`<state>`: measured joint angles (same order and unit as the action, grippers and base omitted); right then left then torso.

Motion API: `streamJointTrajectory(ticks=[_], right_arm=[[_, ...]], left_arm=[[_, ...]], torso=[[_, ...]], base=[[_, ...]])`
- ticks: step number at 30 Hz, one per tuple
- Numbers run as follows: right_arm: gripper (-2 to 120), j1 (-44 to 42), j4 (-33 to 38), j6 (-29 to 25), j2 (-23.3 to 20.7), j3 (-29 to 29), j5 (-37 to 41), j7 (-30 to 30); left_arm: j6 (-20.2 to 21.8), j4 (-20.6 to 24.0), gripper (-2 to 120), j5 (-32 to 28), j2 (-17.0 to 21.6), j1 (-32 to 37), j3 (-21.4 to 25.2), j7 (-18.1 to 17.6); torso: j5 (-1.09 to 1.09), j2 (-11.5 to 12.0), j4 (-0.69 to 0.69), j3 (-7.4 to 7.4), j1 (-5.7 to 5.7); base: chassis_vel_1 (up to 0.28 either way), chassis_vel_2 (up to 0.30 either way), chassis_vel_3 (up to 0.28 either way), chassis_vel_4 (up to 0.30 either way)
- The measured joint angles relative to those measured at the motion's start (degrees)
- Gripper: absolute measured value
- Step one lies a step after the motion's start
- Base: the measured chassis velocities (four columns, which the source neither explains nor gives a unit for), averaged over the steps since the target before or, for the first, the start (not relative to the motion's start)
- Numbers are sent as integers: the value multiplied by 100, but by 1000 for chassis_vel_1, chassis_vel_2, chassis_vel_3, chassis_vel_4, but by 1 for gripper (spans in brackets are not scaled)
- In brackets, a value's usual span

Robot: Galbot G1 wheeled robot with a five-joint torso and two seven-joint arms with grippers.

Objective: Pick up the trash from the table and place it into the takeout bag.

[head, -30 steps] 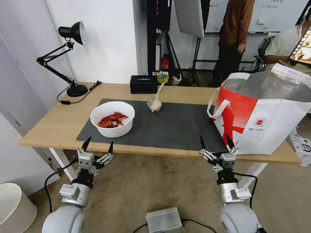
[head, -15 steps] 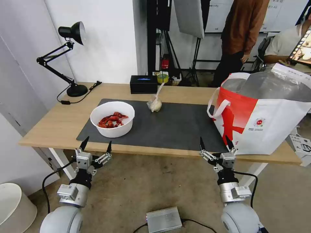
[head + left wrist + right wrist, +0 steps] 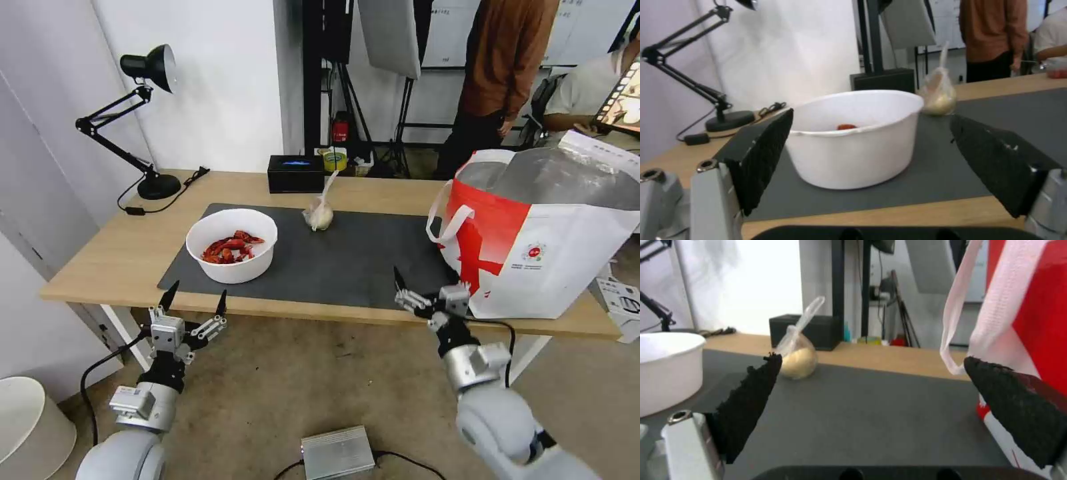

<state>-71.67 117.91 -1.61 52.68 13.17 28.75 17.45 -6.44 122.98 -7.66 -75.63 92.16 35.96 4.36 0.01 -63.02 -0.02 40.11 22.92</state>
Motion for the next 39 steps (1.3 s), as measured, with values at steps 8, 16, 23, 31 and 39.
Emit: streamJointTrajectory(ticks=[8, 16, 23, 31, 39], right_arm=[[100, 1240, -406, 435, -238, -590, 708, 212], [100, 2679, -1050, 784, -12, -1721, 1263, 503], [100, 3916, -1801, 1184, 489, -2459, 1620, 812], [100, 5000, -2781, 1675, 1061, -2872, 1857, 902], [100, 5997, -3783, 2293, 1690, -3148, 1861, 789]], left_arm=[[-2, -20, 90, 36, -2, 27, -110, 1], [-4, 92, 90, 32, -17, 110, -85, 2], [-4, 98, 90, 39, -56, 122, -49, 2], [-4, 67, 90, 58, -96, 96, -47, 3], [-4, 36, 90, 62, -102, 76, -46, 5]], torso=[[-1, 0, 2, 0, 0], [1, 0, 2, 1, 0], [-3, 0, 3, 0, 1], [0, 1, 2, 1, 1], [-3, 0, 3, 0, 1]], base=[[0, 0, 0, 0], [0, 0, 0, 0], [0, 0, 0, 0], [0, 0, 0, 0], [0, 0, 0, 0]])
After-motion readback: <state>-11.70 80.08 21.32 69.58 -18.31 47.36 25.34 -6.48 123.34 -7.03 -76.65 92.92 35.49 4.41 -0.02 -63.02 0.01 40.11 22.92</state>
